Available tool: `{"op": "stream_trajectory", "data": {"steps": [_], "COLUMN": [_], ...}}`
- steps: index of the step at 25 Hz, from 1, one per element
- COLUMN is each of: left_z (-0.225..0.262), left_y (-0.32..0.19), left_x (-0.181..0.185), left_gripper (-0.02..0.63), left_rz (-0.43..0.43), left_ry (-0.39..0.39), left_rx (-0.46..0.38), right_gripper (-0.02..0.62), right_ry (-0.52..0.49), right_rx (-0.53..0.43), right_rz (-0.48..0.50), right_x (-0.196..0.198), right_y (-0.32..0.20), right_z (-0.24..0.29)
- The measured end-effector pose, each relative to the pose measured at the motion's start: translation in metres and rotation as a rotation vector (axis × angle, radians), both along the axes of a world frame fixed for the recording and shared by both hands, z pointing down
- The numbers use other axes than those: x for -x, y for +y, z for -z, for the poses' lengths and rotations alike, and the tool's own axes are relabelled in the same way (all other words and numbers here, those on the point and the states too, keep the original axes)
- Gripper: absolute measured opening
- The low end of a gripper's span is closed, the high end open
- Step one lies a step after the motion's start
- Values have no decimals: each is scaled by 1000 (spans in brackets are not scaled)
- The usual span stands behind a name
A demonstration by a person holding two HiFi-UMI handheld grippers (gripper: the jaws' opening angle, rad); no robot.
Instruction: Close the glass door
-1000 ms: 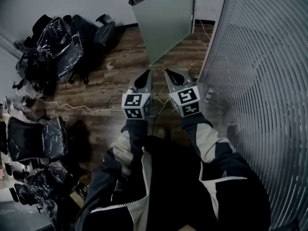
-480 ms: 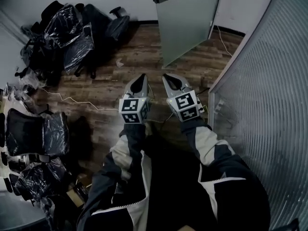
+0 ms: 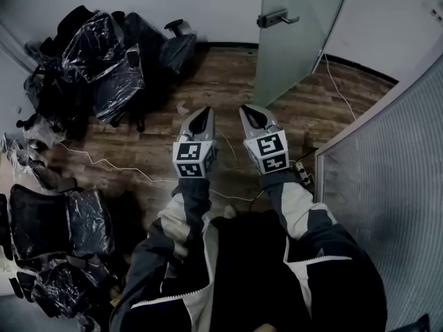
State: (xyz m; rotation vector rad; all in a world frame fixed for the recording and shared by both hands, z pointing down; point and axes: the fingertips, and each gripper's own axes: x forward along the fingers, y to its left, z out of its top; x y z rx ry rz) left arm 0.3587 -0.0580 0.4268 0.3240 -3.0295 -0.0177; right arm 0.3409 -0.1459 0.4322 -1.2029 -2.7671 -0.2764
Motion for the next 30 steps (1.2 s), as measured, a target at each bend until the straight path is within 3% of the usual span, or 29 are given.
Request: {"op": "stream_trajectory", "data": {"steps": [14,23,30], "left_z": [-11,-27,-21], "left_y": [132,199,208], "left_x": [138,306,421], "left_gripper": [5,5,5], "left_rz": [48,31,-23], "left_ry": [7,59,54], "left_rx": [-5,19,2], "right_gripper": [6,6,6], "right_ry": [21,55,36], "right_rx": [-15,-7,-7], "right_rz": [34,35,-29], "right_x": [146,321,439], "right_y": [129,202,209], "right_z": [-18,-32,-16]}}
